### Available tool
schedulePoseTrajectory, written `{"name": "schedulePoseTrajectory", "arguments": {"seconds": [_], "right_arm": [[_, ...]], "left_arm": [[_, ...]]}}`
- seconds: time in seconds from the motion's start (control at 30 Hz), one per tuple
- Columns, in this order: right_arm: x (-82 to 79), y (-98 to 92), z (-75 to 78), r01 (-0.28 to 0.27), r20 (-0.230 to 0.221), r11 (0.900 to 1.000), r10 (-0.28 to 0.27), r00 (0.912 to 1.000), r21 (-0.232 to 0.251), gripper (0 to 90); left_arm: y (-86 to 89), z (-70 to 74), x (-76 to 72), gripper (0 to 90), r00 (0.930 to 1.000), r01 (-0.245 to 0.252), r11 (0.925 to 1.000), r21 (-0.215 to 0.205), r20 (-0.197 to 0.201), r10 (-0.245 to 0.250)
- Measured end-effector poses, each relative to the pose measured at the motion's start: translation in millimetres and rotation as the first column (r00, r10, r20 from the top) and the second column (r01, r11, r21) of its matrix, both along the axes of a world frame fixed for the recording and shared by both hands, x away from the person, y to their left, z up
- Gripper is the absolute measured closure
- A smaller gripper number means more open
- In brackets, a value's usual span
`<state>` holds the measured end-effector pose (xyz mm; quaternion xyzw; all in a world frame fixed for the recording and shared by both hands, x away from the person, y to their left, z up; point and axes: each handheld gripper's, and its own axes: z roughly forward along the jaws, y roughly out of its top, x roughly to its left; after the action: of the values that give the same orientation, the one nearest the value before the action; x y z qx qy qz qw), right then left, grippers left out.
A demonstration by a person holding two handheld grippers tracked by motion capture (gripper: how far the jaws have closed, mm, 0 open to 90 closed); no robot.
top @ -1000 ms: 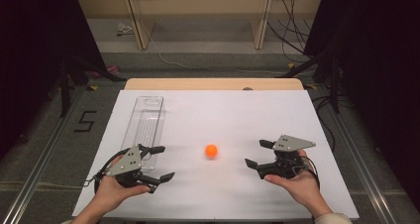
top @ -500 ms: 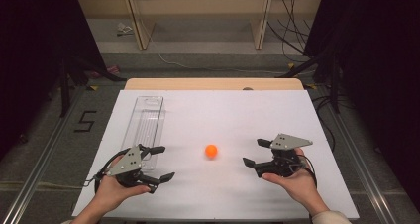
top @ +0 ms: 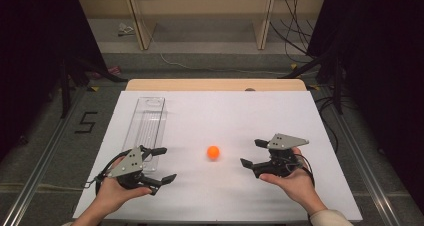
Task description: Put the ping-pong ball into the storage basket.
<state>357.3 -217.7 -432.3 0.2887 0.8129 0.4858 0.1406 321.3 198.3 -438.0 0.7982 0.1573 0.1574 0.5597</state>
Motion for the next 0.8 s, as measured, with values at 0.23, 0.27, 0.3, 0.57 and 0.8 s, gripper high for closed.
{"name": "schedulePoseTrajectory", "arguments": {"seconds": [0.23,0.27,0.3,0.57,0.8], "right_arm": [[1.8,4.2,-0.6,-0.011,-0.004,1.0,0.011,0.9999,-0.004,16.2],[1.9,4.7,-0.7,-0.011,-0.003,1.0,0.011,0.9999,-0.005,16.2],[1.9,4.7,-0.7,-0.011,-0.003,1.0,0.011,0.9999,-0.005,16.2],[4.5,10.1,-1.9,-0.023,-0.006,1.0,0.023,0.9997,-0.009,16.2],[6.6,15.1,-2.7,-0.034,-0.008,0.999,0.034,0.9994,-0.012,16.2]], "left_arm": [[0.0,0.1,0.0,16.4,1.0,0.002,1.0,0.0,0.001,-0.002],[0.0,0.1,0.0,16.3,1.0,0.002,1.0,0.0,0.001,-0.002],[0.0,0.1,0.0,16.3,1.0,0.001,1.0,0.001,0.002,-0.001],[0.0,0.1,0.0,16.3,1.0,0.002,1.0,0.001,0.002,-0.002],[-0.1,0.2,-0.1,16.4,1.0,0.004,1.0,0.002,0.002,-0.004]]}}
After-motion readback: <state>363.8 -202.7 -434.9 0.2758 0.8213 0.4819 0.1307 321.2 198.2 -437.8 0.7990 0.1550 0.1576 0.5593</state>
